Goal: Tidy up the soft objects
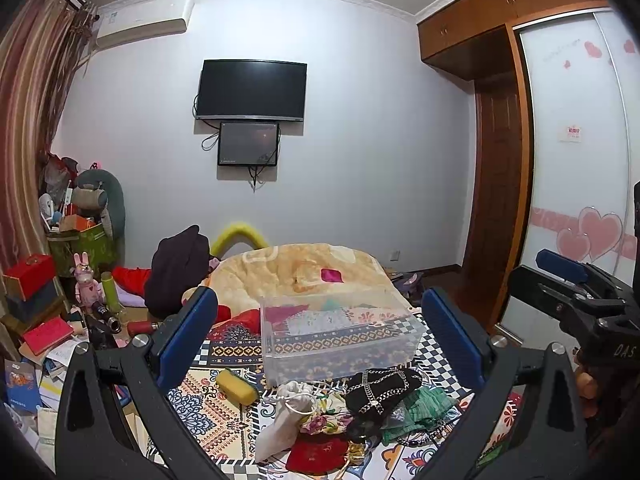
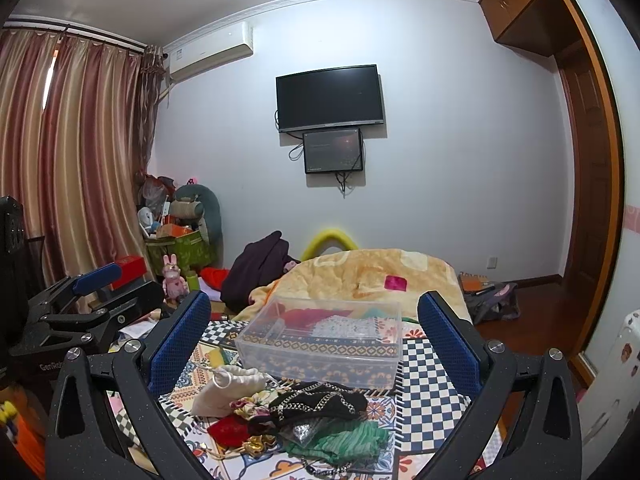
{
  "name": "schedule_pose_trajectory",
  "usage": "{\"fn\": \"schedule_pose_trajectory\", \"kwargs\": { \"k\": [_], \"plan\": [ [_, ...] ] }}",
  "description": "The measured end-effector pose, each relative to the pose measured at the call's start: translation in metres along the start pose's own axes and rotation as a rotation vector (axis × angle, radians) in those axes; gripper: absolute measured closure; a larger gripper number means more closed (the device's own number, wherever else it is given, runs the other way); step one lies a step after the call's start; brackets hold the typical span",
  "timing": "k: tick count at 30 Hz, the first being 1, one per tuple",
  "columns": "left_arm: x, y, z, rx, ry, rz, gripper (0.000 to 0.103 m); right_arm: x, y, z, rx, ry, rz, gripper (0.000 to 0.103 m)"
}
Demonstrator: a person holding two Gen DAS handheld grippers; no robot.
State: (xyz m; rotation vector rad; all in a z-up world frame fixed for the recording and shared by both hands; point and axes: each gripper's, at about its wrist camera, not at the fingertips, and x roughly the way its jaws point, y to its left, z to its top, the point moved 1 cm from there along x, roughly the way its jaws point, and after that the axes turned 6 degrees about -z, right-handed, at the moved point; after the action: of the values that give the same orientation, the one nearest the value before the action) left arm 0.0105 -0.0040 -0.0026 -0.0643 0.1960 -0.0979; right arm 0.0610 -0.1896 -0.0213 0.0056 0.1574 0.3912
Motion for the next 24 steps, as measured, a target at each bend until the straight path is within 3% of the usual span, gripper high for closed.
{"fn": "schedule_pose_trajectory", "kwargs": {
  "k": [24],
  "plan": [
    [-0.0051, -0.0040, 0.0020, 0.007, -0.011, 0.006, 0.000, -0.0007, 0.0030, -0.0011, -0.010, -0.006, 0.010, 0.000]
  ]
}}
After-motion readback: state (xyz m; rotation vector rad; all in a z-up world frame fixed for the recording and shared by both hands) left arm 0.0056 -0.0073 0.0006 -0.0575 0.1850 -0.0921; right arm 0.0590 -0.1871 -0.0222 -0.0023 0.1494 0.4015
